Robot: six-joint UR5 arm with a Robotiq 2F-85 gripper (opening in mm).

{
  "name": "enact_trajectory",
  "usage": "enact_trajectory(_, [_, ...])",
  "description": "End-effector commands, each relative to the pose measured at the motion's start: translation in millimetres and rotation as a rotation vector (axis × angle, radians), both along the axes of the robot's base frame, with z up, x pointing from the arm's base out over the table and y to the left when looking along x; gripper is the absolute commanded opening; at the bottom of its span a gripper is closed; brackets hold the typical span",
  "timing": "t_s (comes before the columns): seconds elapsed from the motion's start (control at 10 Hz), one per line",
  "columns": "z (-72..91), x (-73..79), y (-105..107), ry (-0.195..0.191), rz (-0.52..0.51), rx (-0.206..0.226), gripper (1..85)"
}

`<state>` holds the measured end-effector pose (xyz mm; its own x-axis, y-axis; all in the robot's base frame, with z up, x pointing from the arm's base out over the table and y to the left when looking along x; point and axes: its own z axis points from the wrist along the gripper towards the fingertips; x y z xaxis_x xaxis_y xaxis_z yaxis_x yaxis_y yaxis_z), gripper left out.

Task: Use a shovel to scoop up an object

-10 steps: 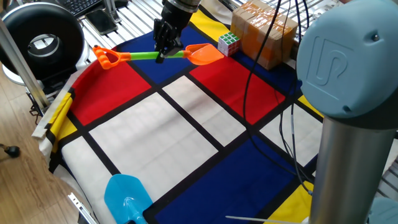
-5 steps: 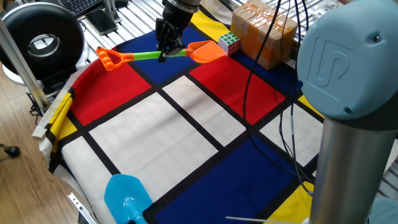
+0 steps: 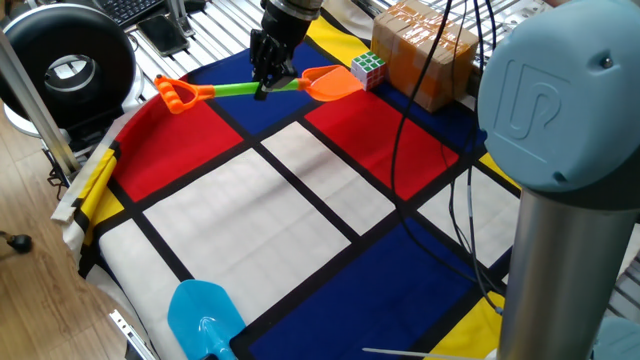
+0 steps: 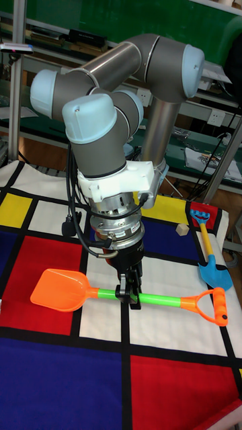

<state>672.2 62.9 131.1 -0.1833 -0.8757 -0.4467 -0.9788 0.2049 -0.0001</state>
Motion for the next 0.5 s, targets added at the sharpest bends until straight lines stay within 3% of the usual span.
enact_trajectory(0.0, [2.5, 2.0, 0.3, -0.007, -0.001, 0.007, 1.0])
enact_trajectory(0.4, [3.6, 1.6, 2.5, -0.004, -0.003, 0.016, 1.0])
